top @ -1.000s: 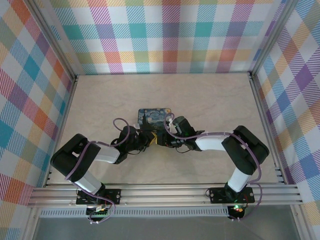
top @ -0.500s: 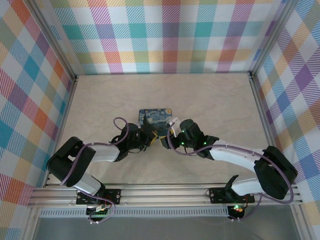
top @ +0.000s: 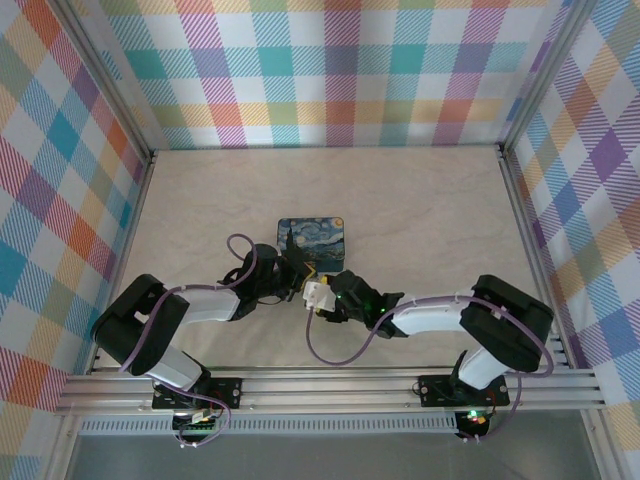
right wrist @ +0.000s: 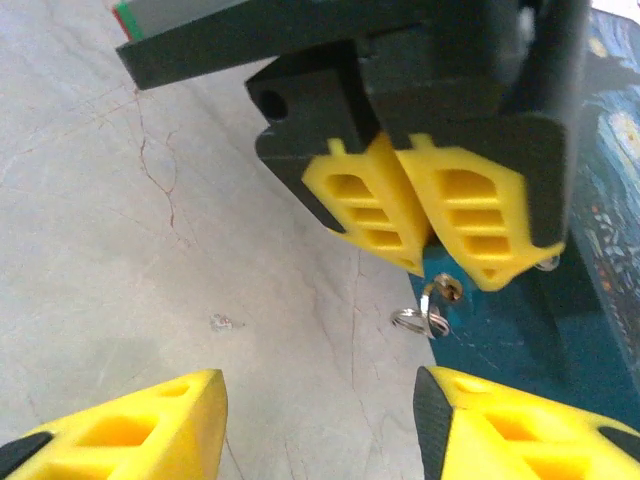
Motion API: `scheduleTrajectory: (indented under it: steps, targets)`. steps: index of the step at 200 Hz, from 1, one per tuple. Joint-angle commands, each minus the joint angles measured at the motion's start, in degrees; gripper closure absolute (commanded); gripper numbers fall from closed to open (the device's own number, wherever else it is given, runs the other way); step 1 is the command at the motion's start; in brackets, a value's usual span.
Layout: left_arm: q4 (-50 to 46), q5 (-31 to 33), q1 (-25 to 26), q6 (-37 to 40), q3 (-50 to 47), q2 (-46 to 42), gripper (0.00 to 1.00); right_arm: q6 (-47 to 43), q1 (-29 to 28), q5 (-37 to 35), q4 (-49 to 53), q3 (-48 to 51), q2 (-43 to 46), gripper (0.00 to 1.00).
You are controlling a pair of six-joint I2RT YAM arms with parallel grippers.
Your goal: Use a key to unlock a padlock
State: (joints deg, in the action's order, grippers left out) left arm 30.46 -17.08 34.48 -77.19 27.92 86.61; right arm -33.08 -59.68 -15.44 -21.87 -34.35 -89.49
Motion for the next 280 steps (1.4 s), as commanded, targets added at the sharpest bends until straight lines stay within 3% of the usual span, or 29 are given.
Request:
scheduleTrajectory:
  steps: [1, 55, 110, 194, 235, 280]
  targets:
    - [0.57, -0.83, 0.58, -0.74, 1.52, -1.71, 1.00, -3.39, -0.17, -1.96, -4.61, -2.60, -0.96, 0.51]
    - [0.63, -1.11, 0.59, -0.64, 1.35, -1.44, 1.00, -3.83, -0.20, -3.01, -5.99, -3.95, -2.97, 0.58]
    - [0.61, -1.16, 0.52, -0.63, 1.36, -1.49, 1.00, -2.83, -0.17, -5.36, -7.34, -4.43, -5.05, 0.85]
    - [0.66, -1.64, 0.59, -0.65, 1.52, -1.84, 1.00, 0.20, 0.18, -11.80, -8.78, -4.12, -5.59, 1.00]
    - [0.67, -1.73, 0.59, -0.90, 1.52, -1.97, 1.00, 14.49, 3.06, -5.22, -4.86, -3.41, -0.94, 1.00]
    - [0.75, -1.72, 0.59, -0.93, 1.61, -1.71, 1.00, 31.08, 4.23, -1.44, -8.34, -0.79, -1.06, 1.00]
